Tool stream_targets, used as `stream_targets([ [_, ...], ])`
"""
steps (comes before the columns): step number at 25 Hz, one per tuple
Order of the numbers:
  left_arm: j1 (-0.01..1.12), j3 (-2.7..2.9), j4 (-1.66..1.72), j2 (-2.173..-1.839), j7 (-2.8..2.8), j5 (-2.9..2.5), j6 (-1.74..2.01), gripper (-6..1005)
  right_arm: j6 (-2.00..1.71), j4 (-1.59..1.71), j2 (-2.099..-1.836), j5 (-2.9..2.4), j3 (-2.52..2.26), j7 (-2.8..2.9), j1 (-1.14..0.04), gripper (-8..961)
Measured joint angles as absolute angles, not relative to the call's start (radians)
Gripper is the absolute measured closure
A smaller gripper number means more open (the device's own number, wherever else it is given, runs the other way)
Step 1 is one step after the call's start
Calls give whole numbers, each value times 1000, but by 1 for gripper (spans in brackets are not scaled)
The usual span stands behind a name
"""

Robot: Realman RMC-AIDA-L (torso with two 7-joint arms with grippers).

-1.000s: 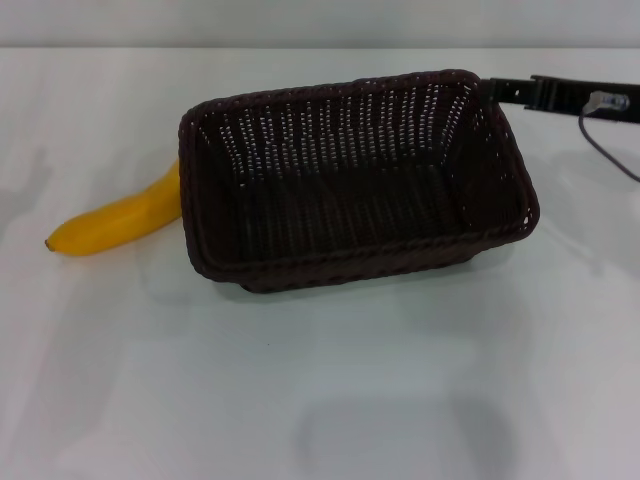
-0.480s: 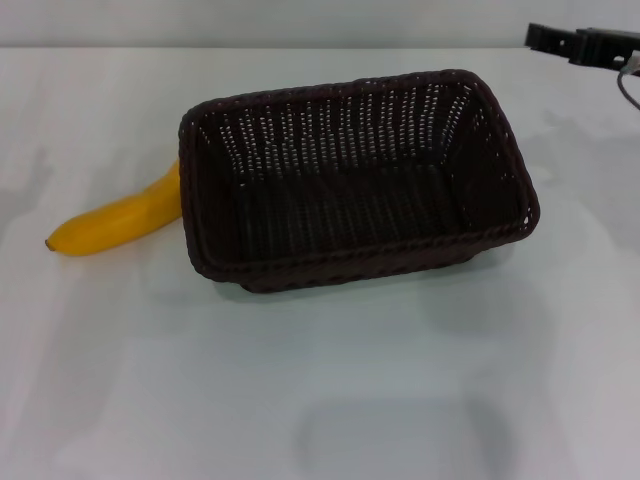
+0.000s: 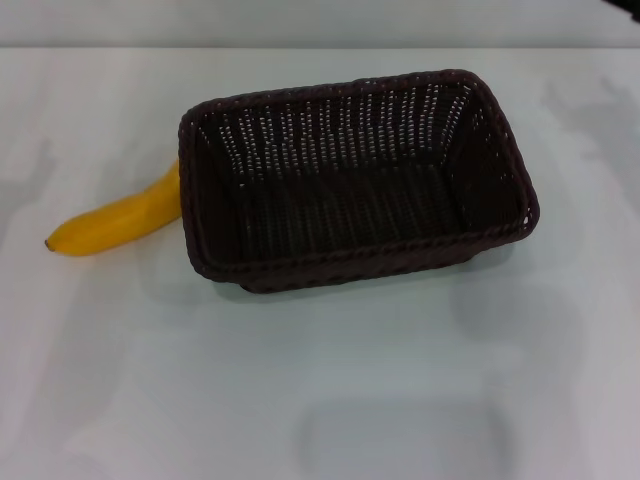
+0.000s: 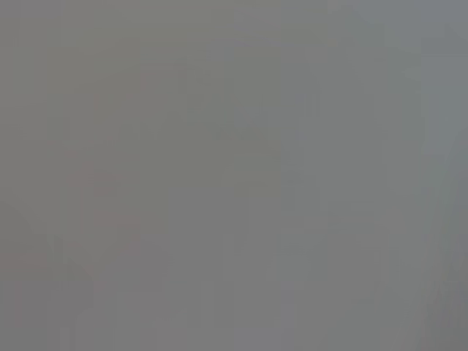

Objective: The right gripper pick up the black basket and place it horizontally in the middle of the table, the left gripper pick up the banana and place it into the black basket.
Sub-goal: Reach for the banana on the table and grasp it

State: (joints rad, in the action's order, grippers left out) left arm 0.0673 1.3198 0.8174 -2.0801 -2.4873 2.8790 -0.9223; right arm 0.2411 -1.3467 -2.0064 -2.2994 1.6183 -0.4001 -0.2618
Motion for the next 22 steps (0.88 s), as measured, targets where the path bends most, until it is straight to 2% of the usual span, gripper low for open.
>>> stream_targets([
  [9, 67, 1311, 821, -2081, -2486, 2881, -934, 122, -43, -1284, -2003, -2294, 1607, -546, -235, 136],
  [22, 74, 1310, 813, -2082, -2485, 2896, -1003, 122, -649, -1079, -2002, -2300, 1417, -445, -232, 147],
])
